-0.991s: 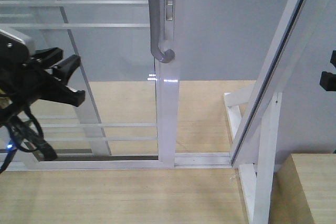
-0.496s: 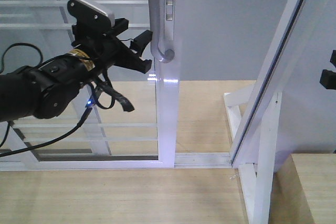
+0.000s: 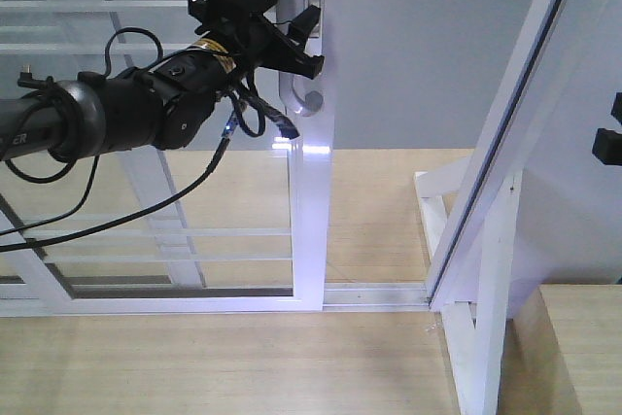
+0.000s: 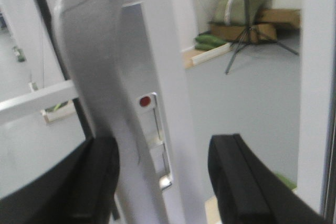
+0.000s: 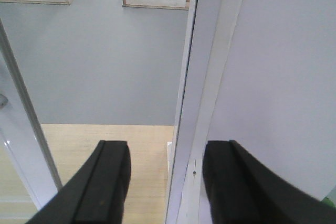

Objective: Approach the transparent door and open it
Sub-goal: 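Bring the left gripper up to the silver handle and grasp it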

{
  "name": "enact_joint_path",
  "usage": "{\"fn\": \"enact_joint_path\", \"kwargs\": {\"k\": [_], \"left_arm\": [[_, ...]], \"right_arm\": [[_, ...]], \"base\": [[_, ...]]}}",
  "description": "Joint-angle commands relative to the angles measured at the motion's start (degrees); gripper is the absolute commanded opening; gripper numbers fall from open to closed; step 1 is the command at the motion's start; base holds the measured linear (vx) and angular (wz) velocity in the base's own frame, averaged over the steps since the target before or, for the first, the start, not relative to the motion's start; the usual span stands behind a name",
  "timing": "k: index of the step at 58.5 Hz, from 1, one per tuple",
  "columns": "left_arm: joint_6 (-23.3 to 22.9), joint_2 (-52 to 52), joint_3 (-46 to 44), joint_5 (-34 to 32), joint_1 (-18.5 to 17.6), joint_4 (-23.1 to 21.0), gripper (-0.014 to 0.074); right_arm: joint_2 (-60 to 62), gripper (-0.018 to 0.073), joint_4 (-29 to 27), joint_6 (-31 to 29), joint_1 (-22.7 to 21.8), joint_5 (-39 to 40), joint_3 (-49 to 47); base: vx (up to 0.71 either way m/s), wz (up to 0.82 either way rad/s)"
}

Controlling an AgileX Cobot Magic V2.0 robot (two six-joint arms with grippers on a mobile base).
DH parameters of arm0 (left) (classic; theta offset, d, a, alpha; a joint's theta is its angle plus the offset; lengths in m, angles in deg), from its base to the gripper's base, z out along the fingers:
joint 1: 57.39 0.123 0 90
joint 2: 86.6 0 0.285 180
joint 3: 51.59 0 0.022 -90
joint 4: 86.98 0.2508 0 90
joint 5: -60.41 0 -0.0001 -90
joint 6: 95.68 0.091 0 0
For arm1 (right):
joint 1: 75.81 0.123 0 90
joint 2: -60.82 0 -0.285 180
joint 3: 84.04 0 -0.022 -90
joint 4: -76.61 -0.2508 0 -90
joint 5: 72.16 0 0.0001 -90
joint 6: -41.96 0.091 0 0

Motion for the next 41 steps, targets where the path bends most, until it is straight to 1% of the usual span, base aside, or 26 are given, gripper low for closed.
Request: {"fn": "enact_joint_path", "kwargs": {"k": [1, 6, 20, 34, 37, 41], "left_arm": [[2.1, 1.1, -5.3, -3.9, -0.3, -3.8, 0.0506], [3.4, -0.3, -7.3, -3.9, -0.3, -5.8, 0.0506], [3.5, -2.7, -9.2, -3.5, -0.3, -5.7, 0.0506], [3.5, -2.8, -9.2, -2.3, -0.1, -5.9, 0.0462], [3.5, -2.5, -9.2, -1.5, -0.1, -6.9, 0.0453], [3.5, -2.2, -9.2, -1.0, -0.1, -9.5, 0.0447]], "right_arm": [[0.4, 0.0406, 0.8, 0.1, -0.4, 3.9, -1.7], [0.4, 0.0406, 0.8, 0.1, -0.4, 3.7, -1.7], [0.4, 0.0406, 1.0, 0.0, -0.4, 3.5, -1.7], [0.4, 0.0406, 1.0, 0.0, -0.4, 3.5, -1.7], [0.4, 0.0406, 1.0, 0.0, -0.4, 3.5, -1.7], [0.4, 0.0406, 1.0, 0.0, -0.4, 3.5, -1.7]], "base": [[0.0, 0.0], [0.0, 0.01], [0.0, 0.0], [0.0, 0.0], [0.0, 0.0], [0.0, 0.0]]}}
